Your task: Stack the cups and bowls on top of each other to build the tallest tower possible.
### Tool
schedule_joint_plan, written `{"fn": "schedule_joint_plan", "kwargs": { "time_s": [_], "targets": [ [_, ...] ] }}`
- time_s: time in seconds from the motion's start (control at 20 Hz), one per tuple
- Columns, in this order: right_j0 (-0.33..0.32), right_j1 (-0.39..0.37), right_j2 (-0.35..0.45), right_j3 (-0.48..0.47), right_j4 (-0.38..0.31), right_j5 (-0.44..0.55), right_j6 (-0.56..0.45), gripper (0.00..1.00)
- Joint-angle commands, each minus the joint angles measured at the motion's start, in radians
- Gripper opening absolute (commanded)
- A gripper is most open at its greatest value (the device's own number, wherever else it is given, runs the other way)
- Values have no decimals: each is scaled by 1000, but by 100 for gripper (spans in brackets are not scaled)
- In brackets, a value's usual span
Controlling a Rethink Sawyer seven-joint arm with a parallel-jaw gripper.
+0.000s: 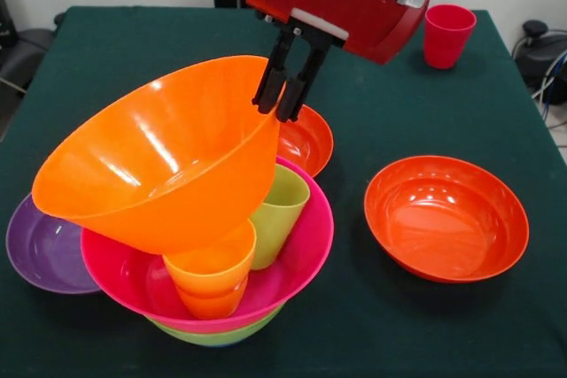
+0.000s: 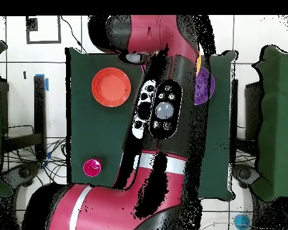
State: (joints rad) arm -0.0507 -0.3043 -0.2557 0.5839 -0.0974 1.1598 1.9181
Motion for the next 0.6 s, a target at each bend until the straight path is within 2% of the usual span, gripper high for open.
{"fn": "schedule_joint_plan", "kwargs": {
  "time_s": [0.05,0.6],
  "targets": [
    [27,54,43,16,17,13,204,0],
    [32,87,14,-20,39,18,204,0]
  ]
}}
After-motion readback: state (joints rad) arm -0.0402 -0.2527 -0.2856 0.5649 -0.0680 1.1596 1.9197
